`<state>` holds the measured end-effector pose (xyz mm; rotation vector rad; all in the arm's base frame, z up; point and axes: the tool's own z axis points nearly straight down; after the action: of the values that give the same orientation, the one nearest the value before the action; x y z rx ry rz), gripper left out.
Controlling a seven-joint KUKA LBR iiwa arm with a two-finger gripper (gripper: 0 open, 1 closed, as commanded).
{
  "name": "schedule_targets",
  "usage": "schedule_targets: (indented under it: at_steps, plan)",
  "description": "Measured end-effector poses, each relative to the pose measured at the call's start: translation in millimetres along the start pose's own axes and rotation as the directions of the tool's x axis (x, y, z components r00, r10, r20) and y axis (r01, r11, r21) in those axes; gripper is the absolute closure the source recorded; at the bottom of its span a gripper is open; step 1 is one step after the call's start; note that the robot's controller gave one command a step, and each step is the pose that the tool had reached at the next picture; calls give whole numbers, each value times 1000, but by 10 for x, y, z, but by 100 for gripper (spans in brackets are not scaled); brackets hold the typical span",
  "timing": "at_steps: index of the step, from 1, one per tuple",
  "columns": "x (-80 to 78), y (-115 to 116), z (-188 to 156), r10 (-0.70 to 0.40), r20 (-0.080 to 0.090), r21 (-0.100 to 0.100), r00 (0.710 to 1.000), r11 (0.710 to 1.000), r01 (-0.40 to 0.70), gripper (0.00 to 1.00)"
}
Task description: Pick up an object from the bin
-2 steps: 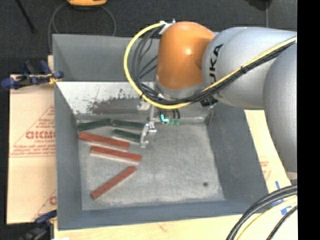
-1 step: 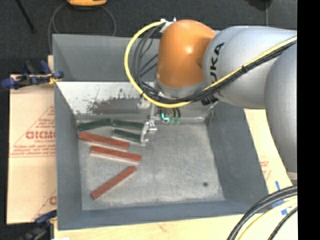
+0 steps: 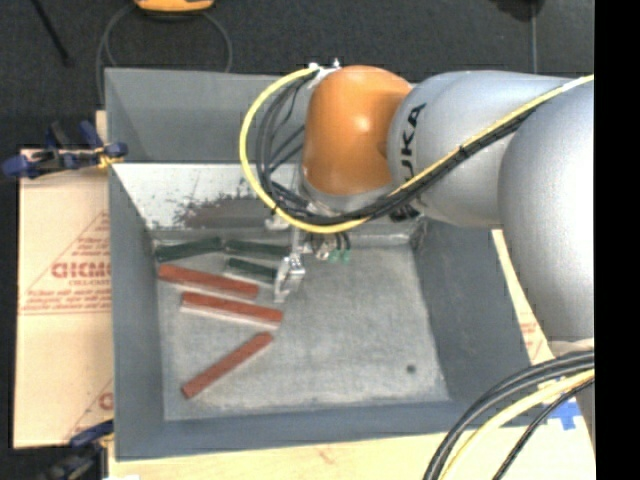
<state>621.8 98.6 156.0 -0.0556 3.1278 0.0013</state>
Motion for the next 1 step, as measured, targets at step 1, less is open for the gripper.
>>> schedule_targets:
  at_steps: [1]
  plan:
    - [178, 170, 702, 39, 35, -6, 999, 999, -39, 100]
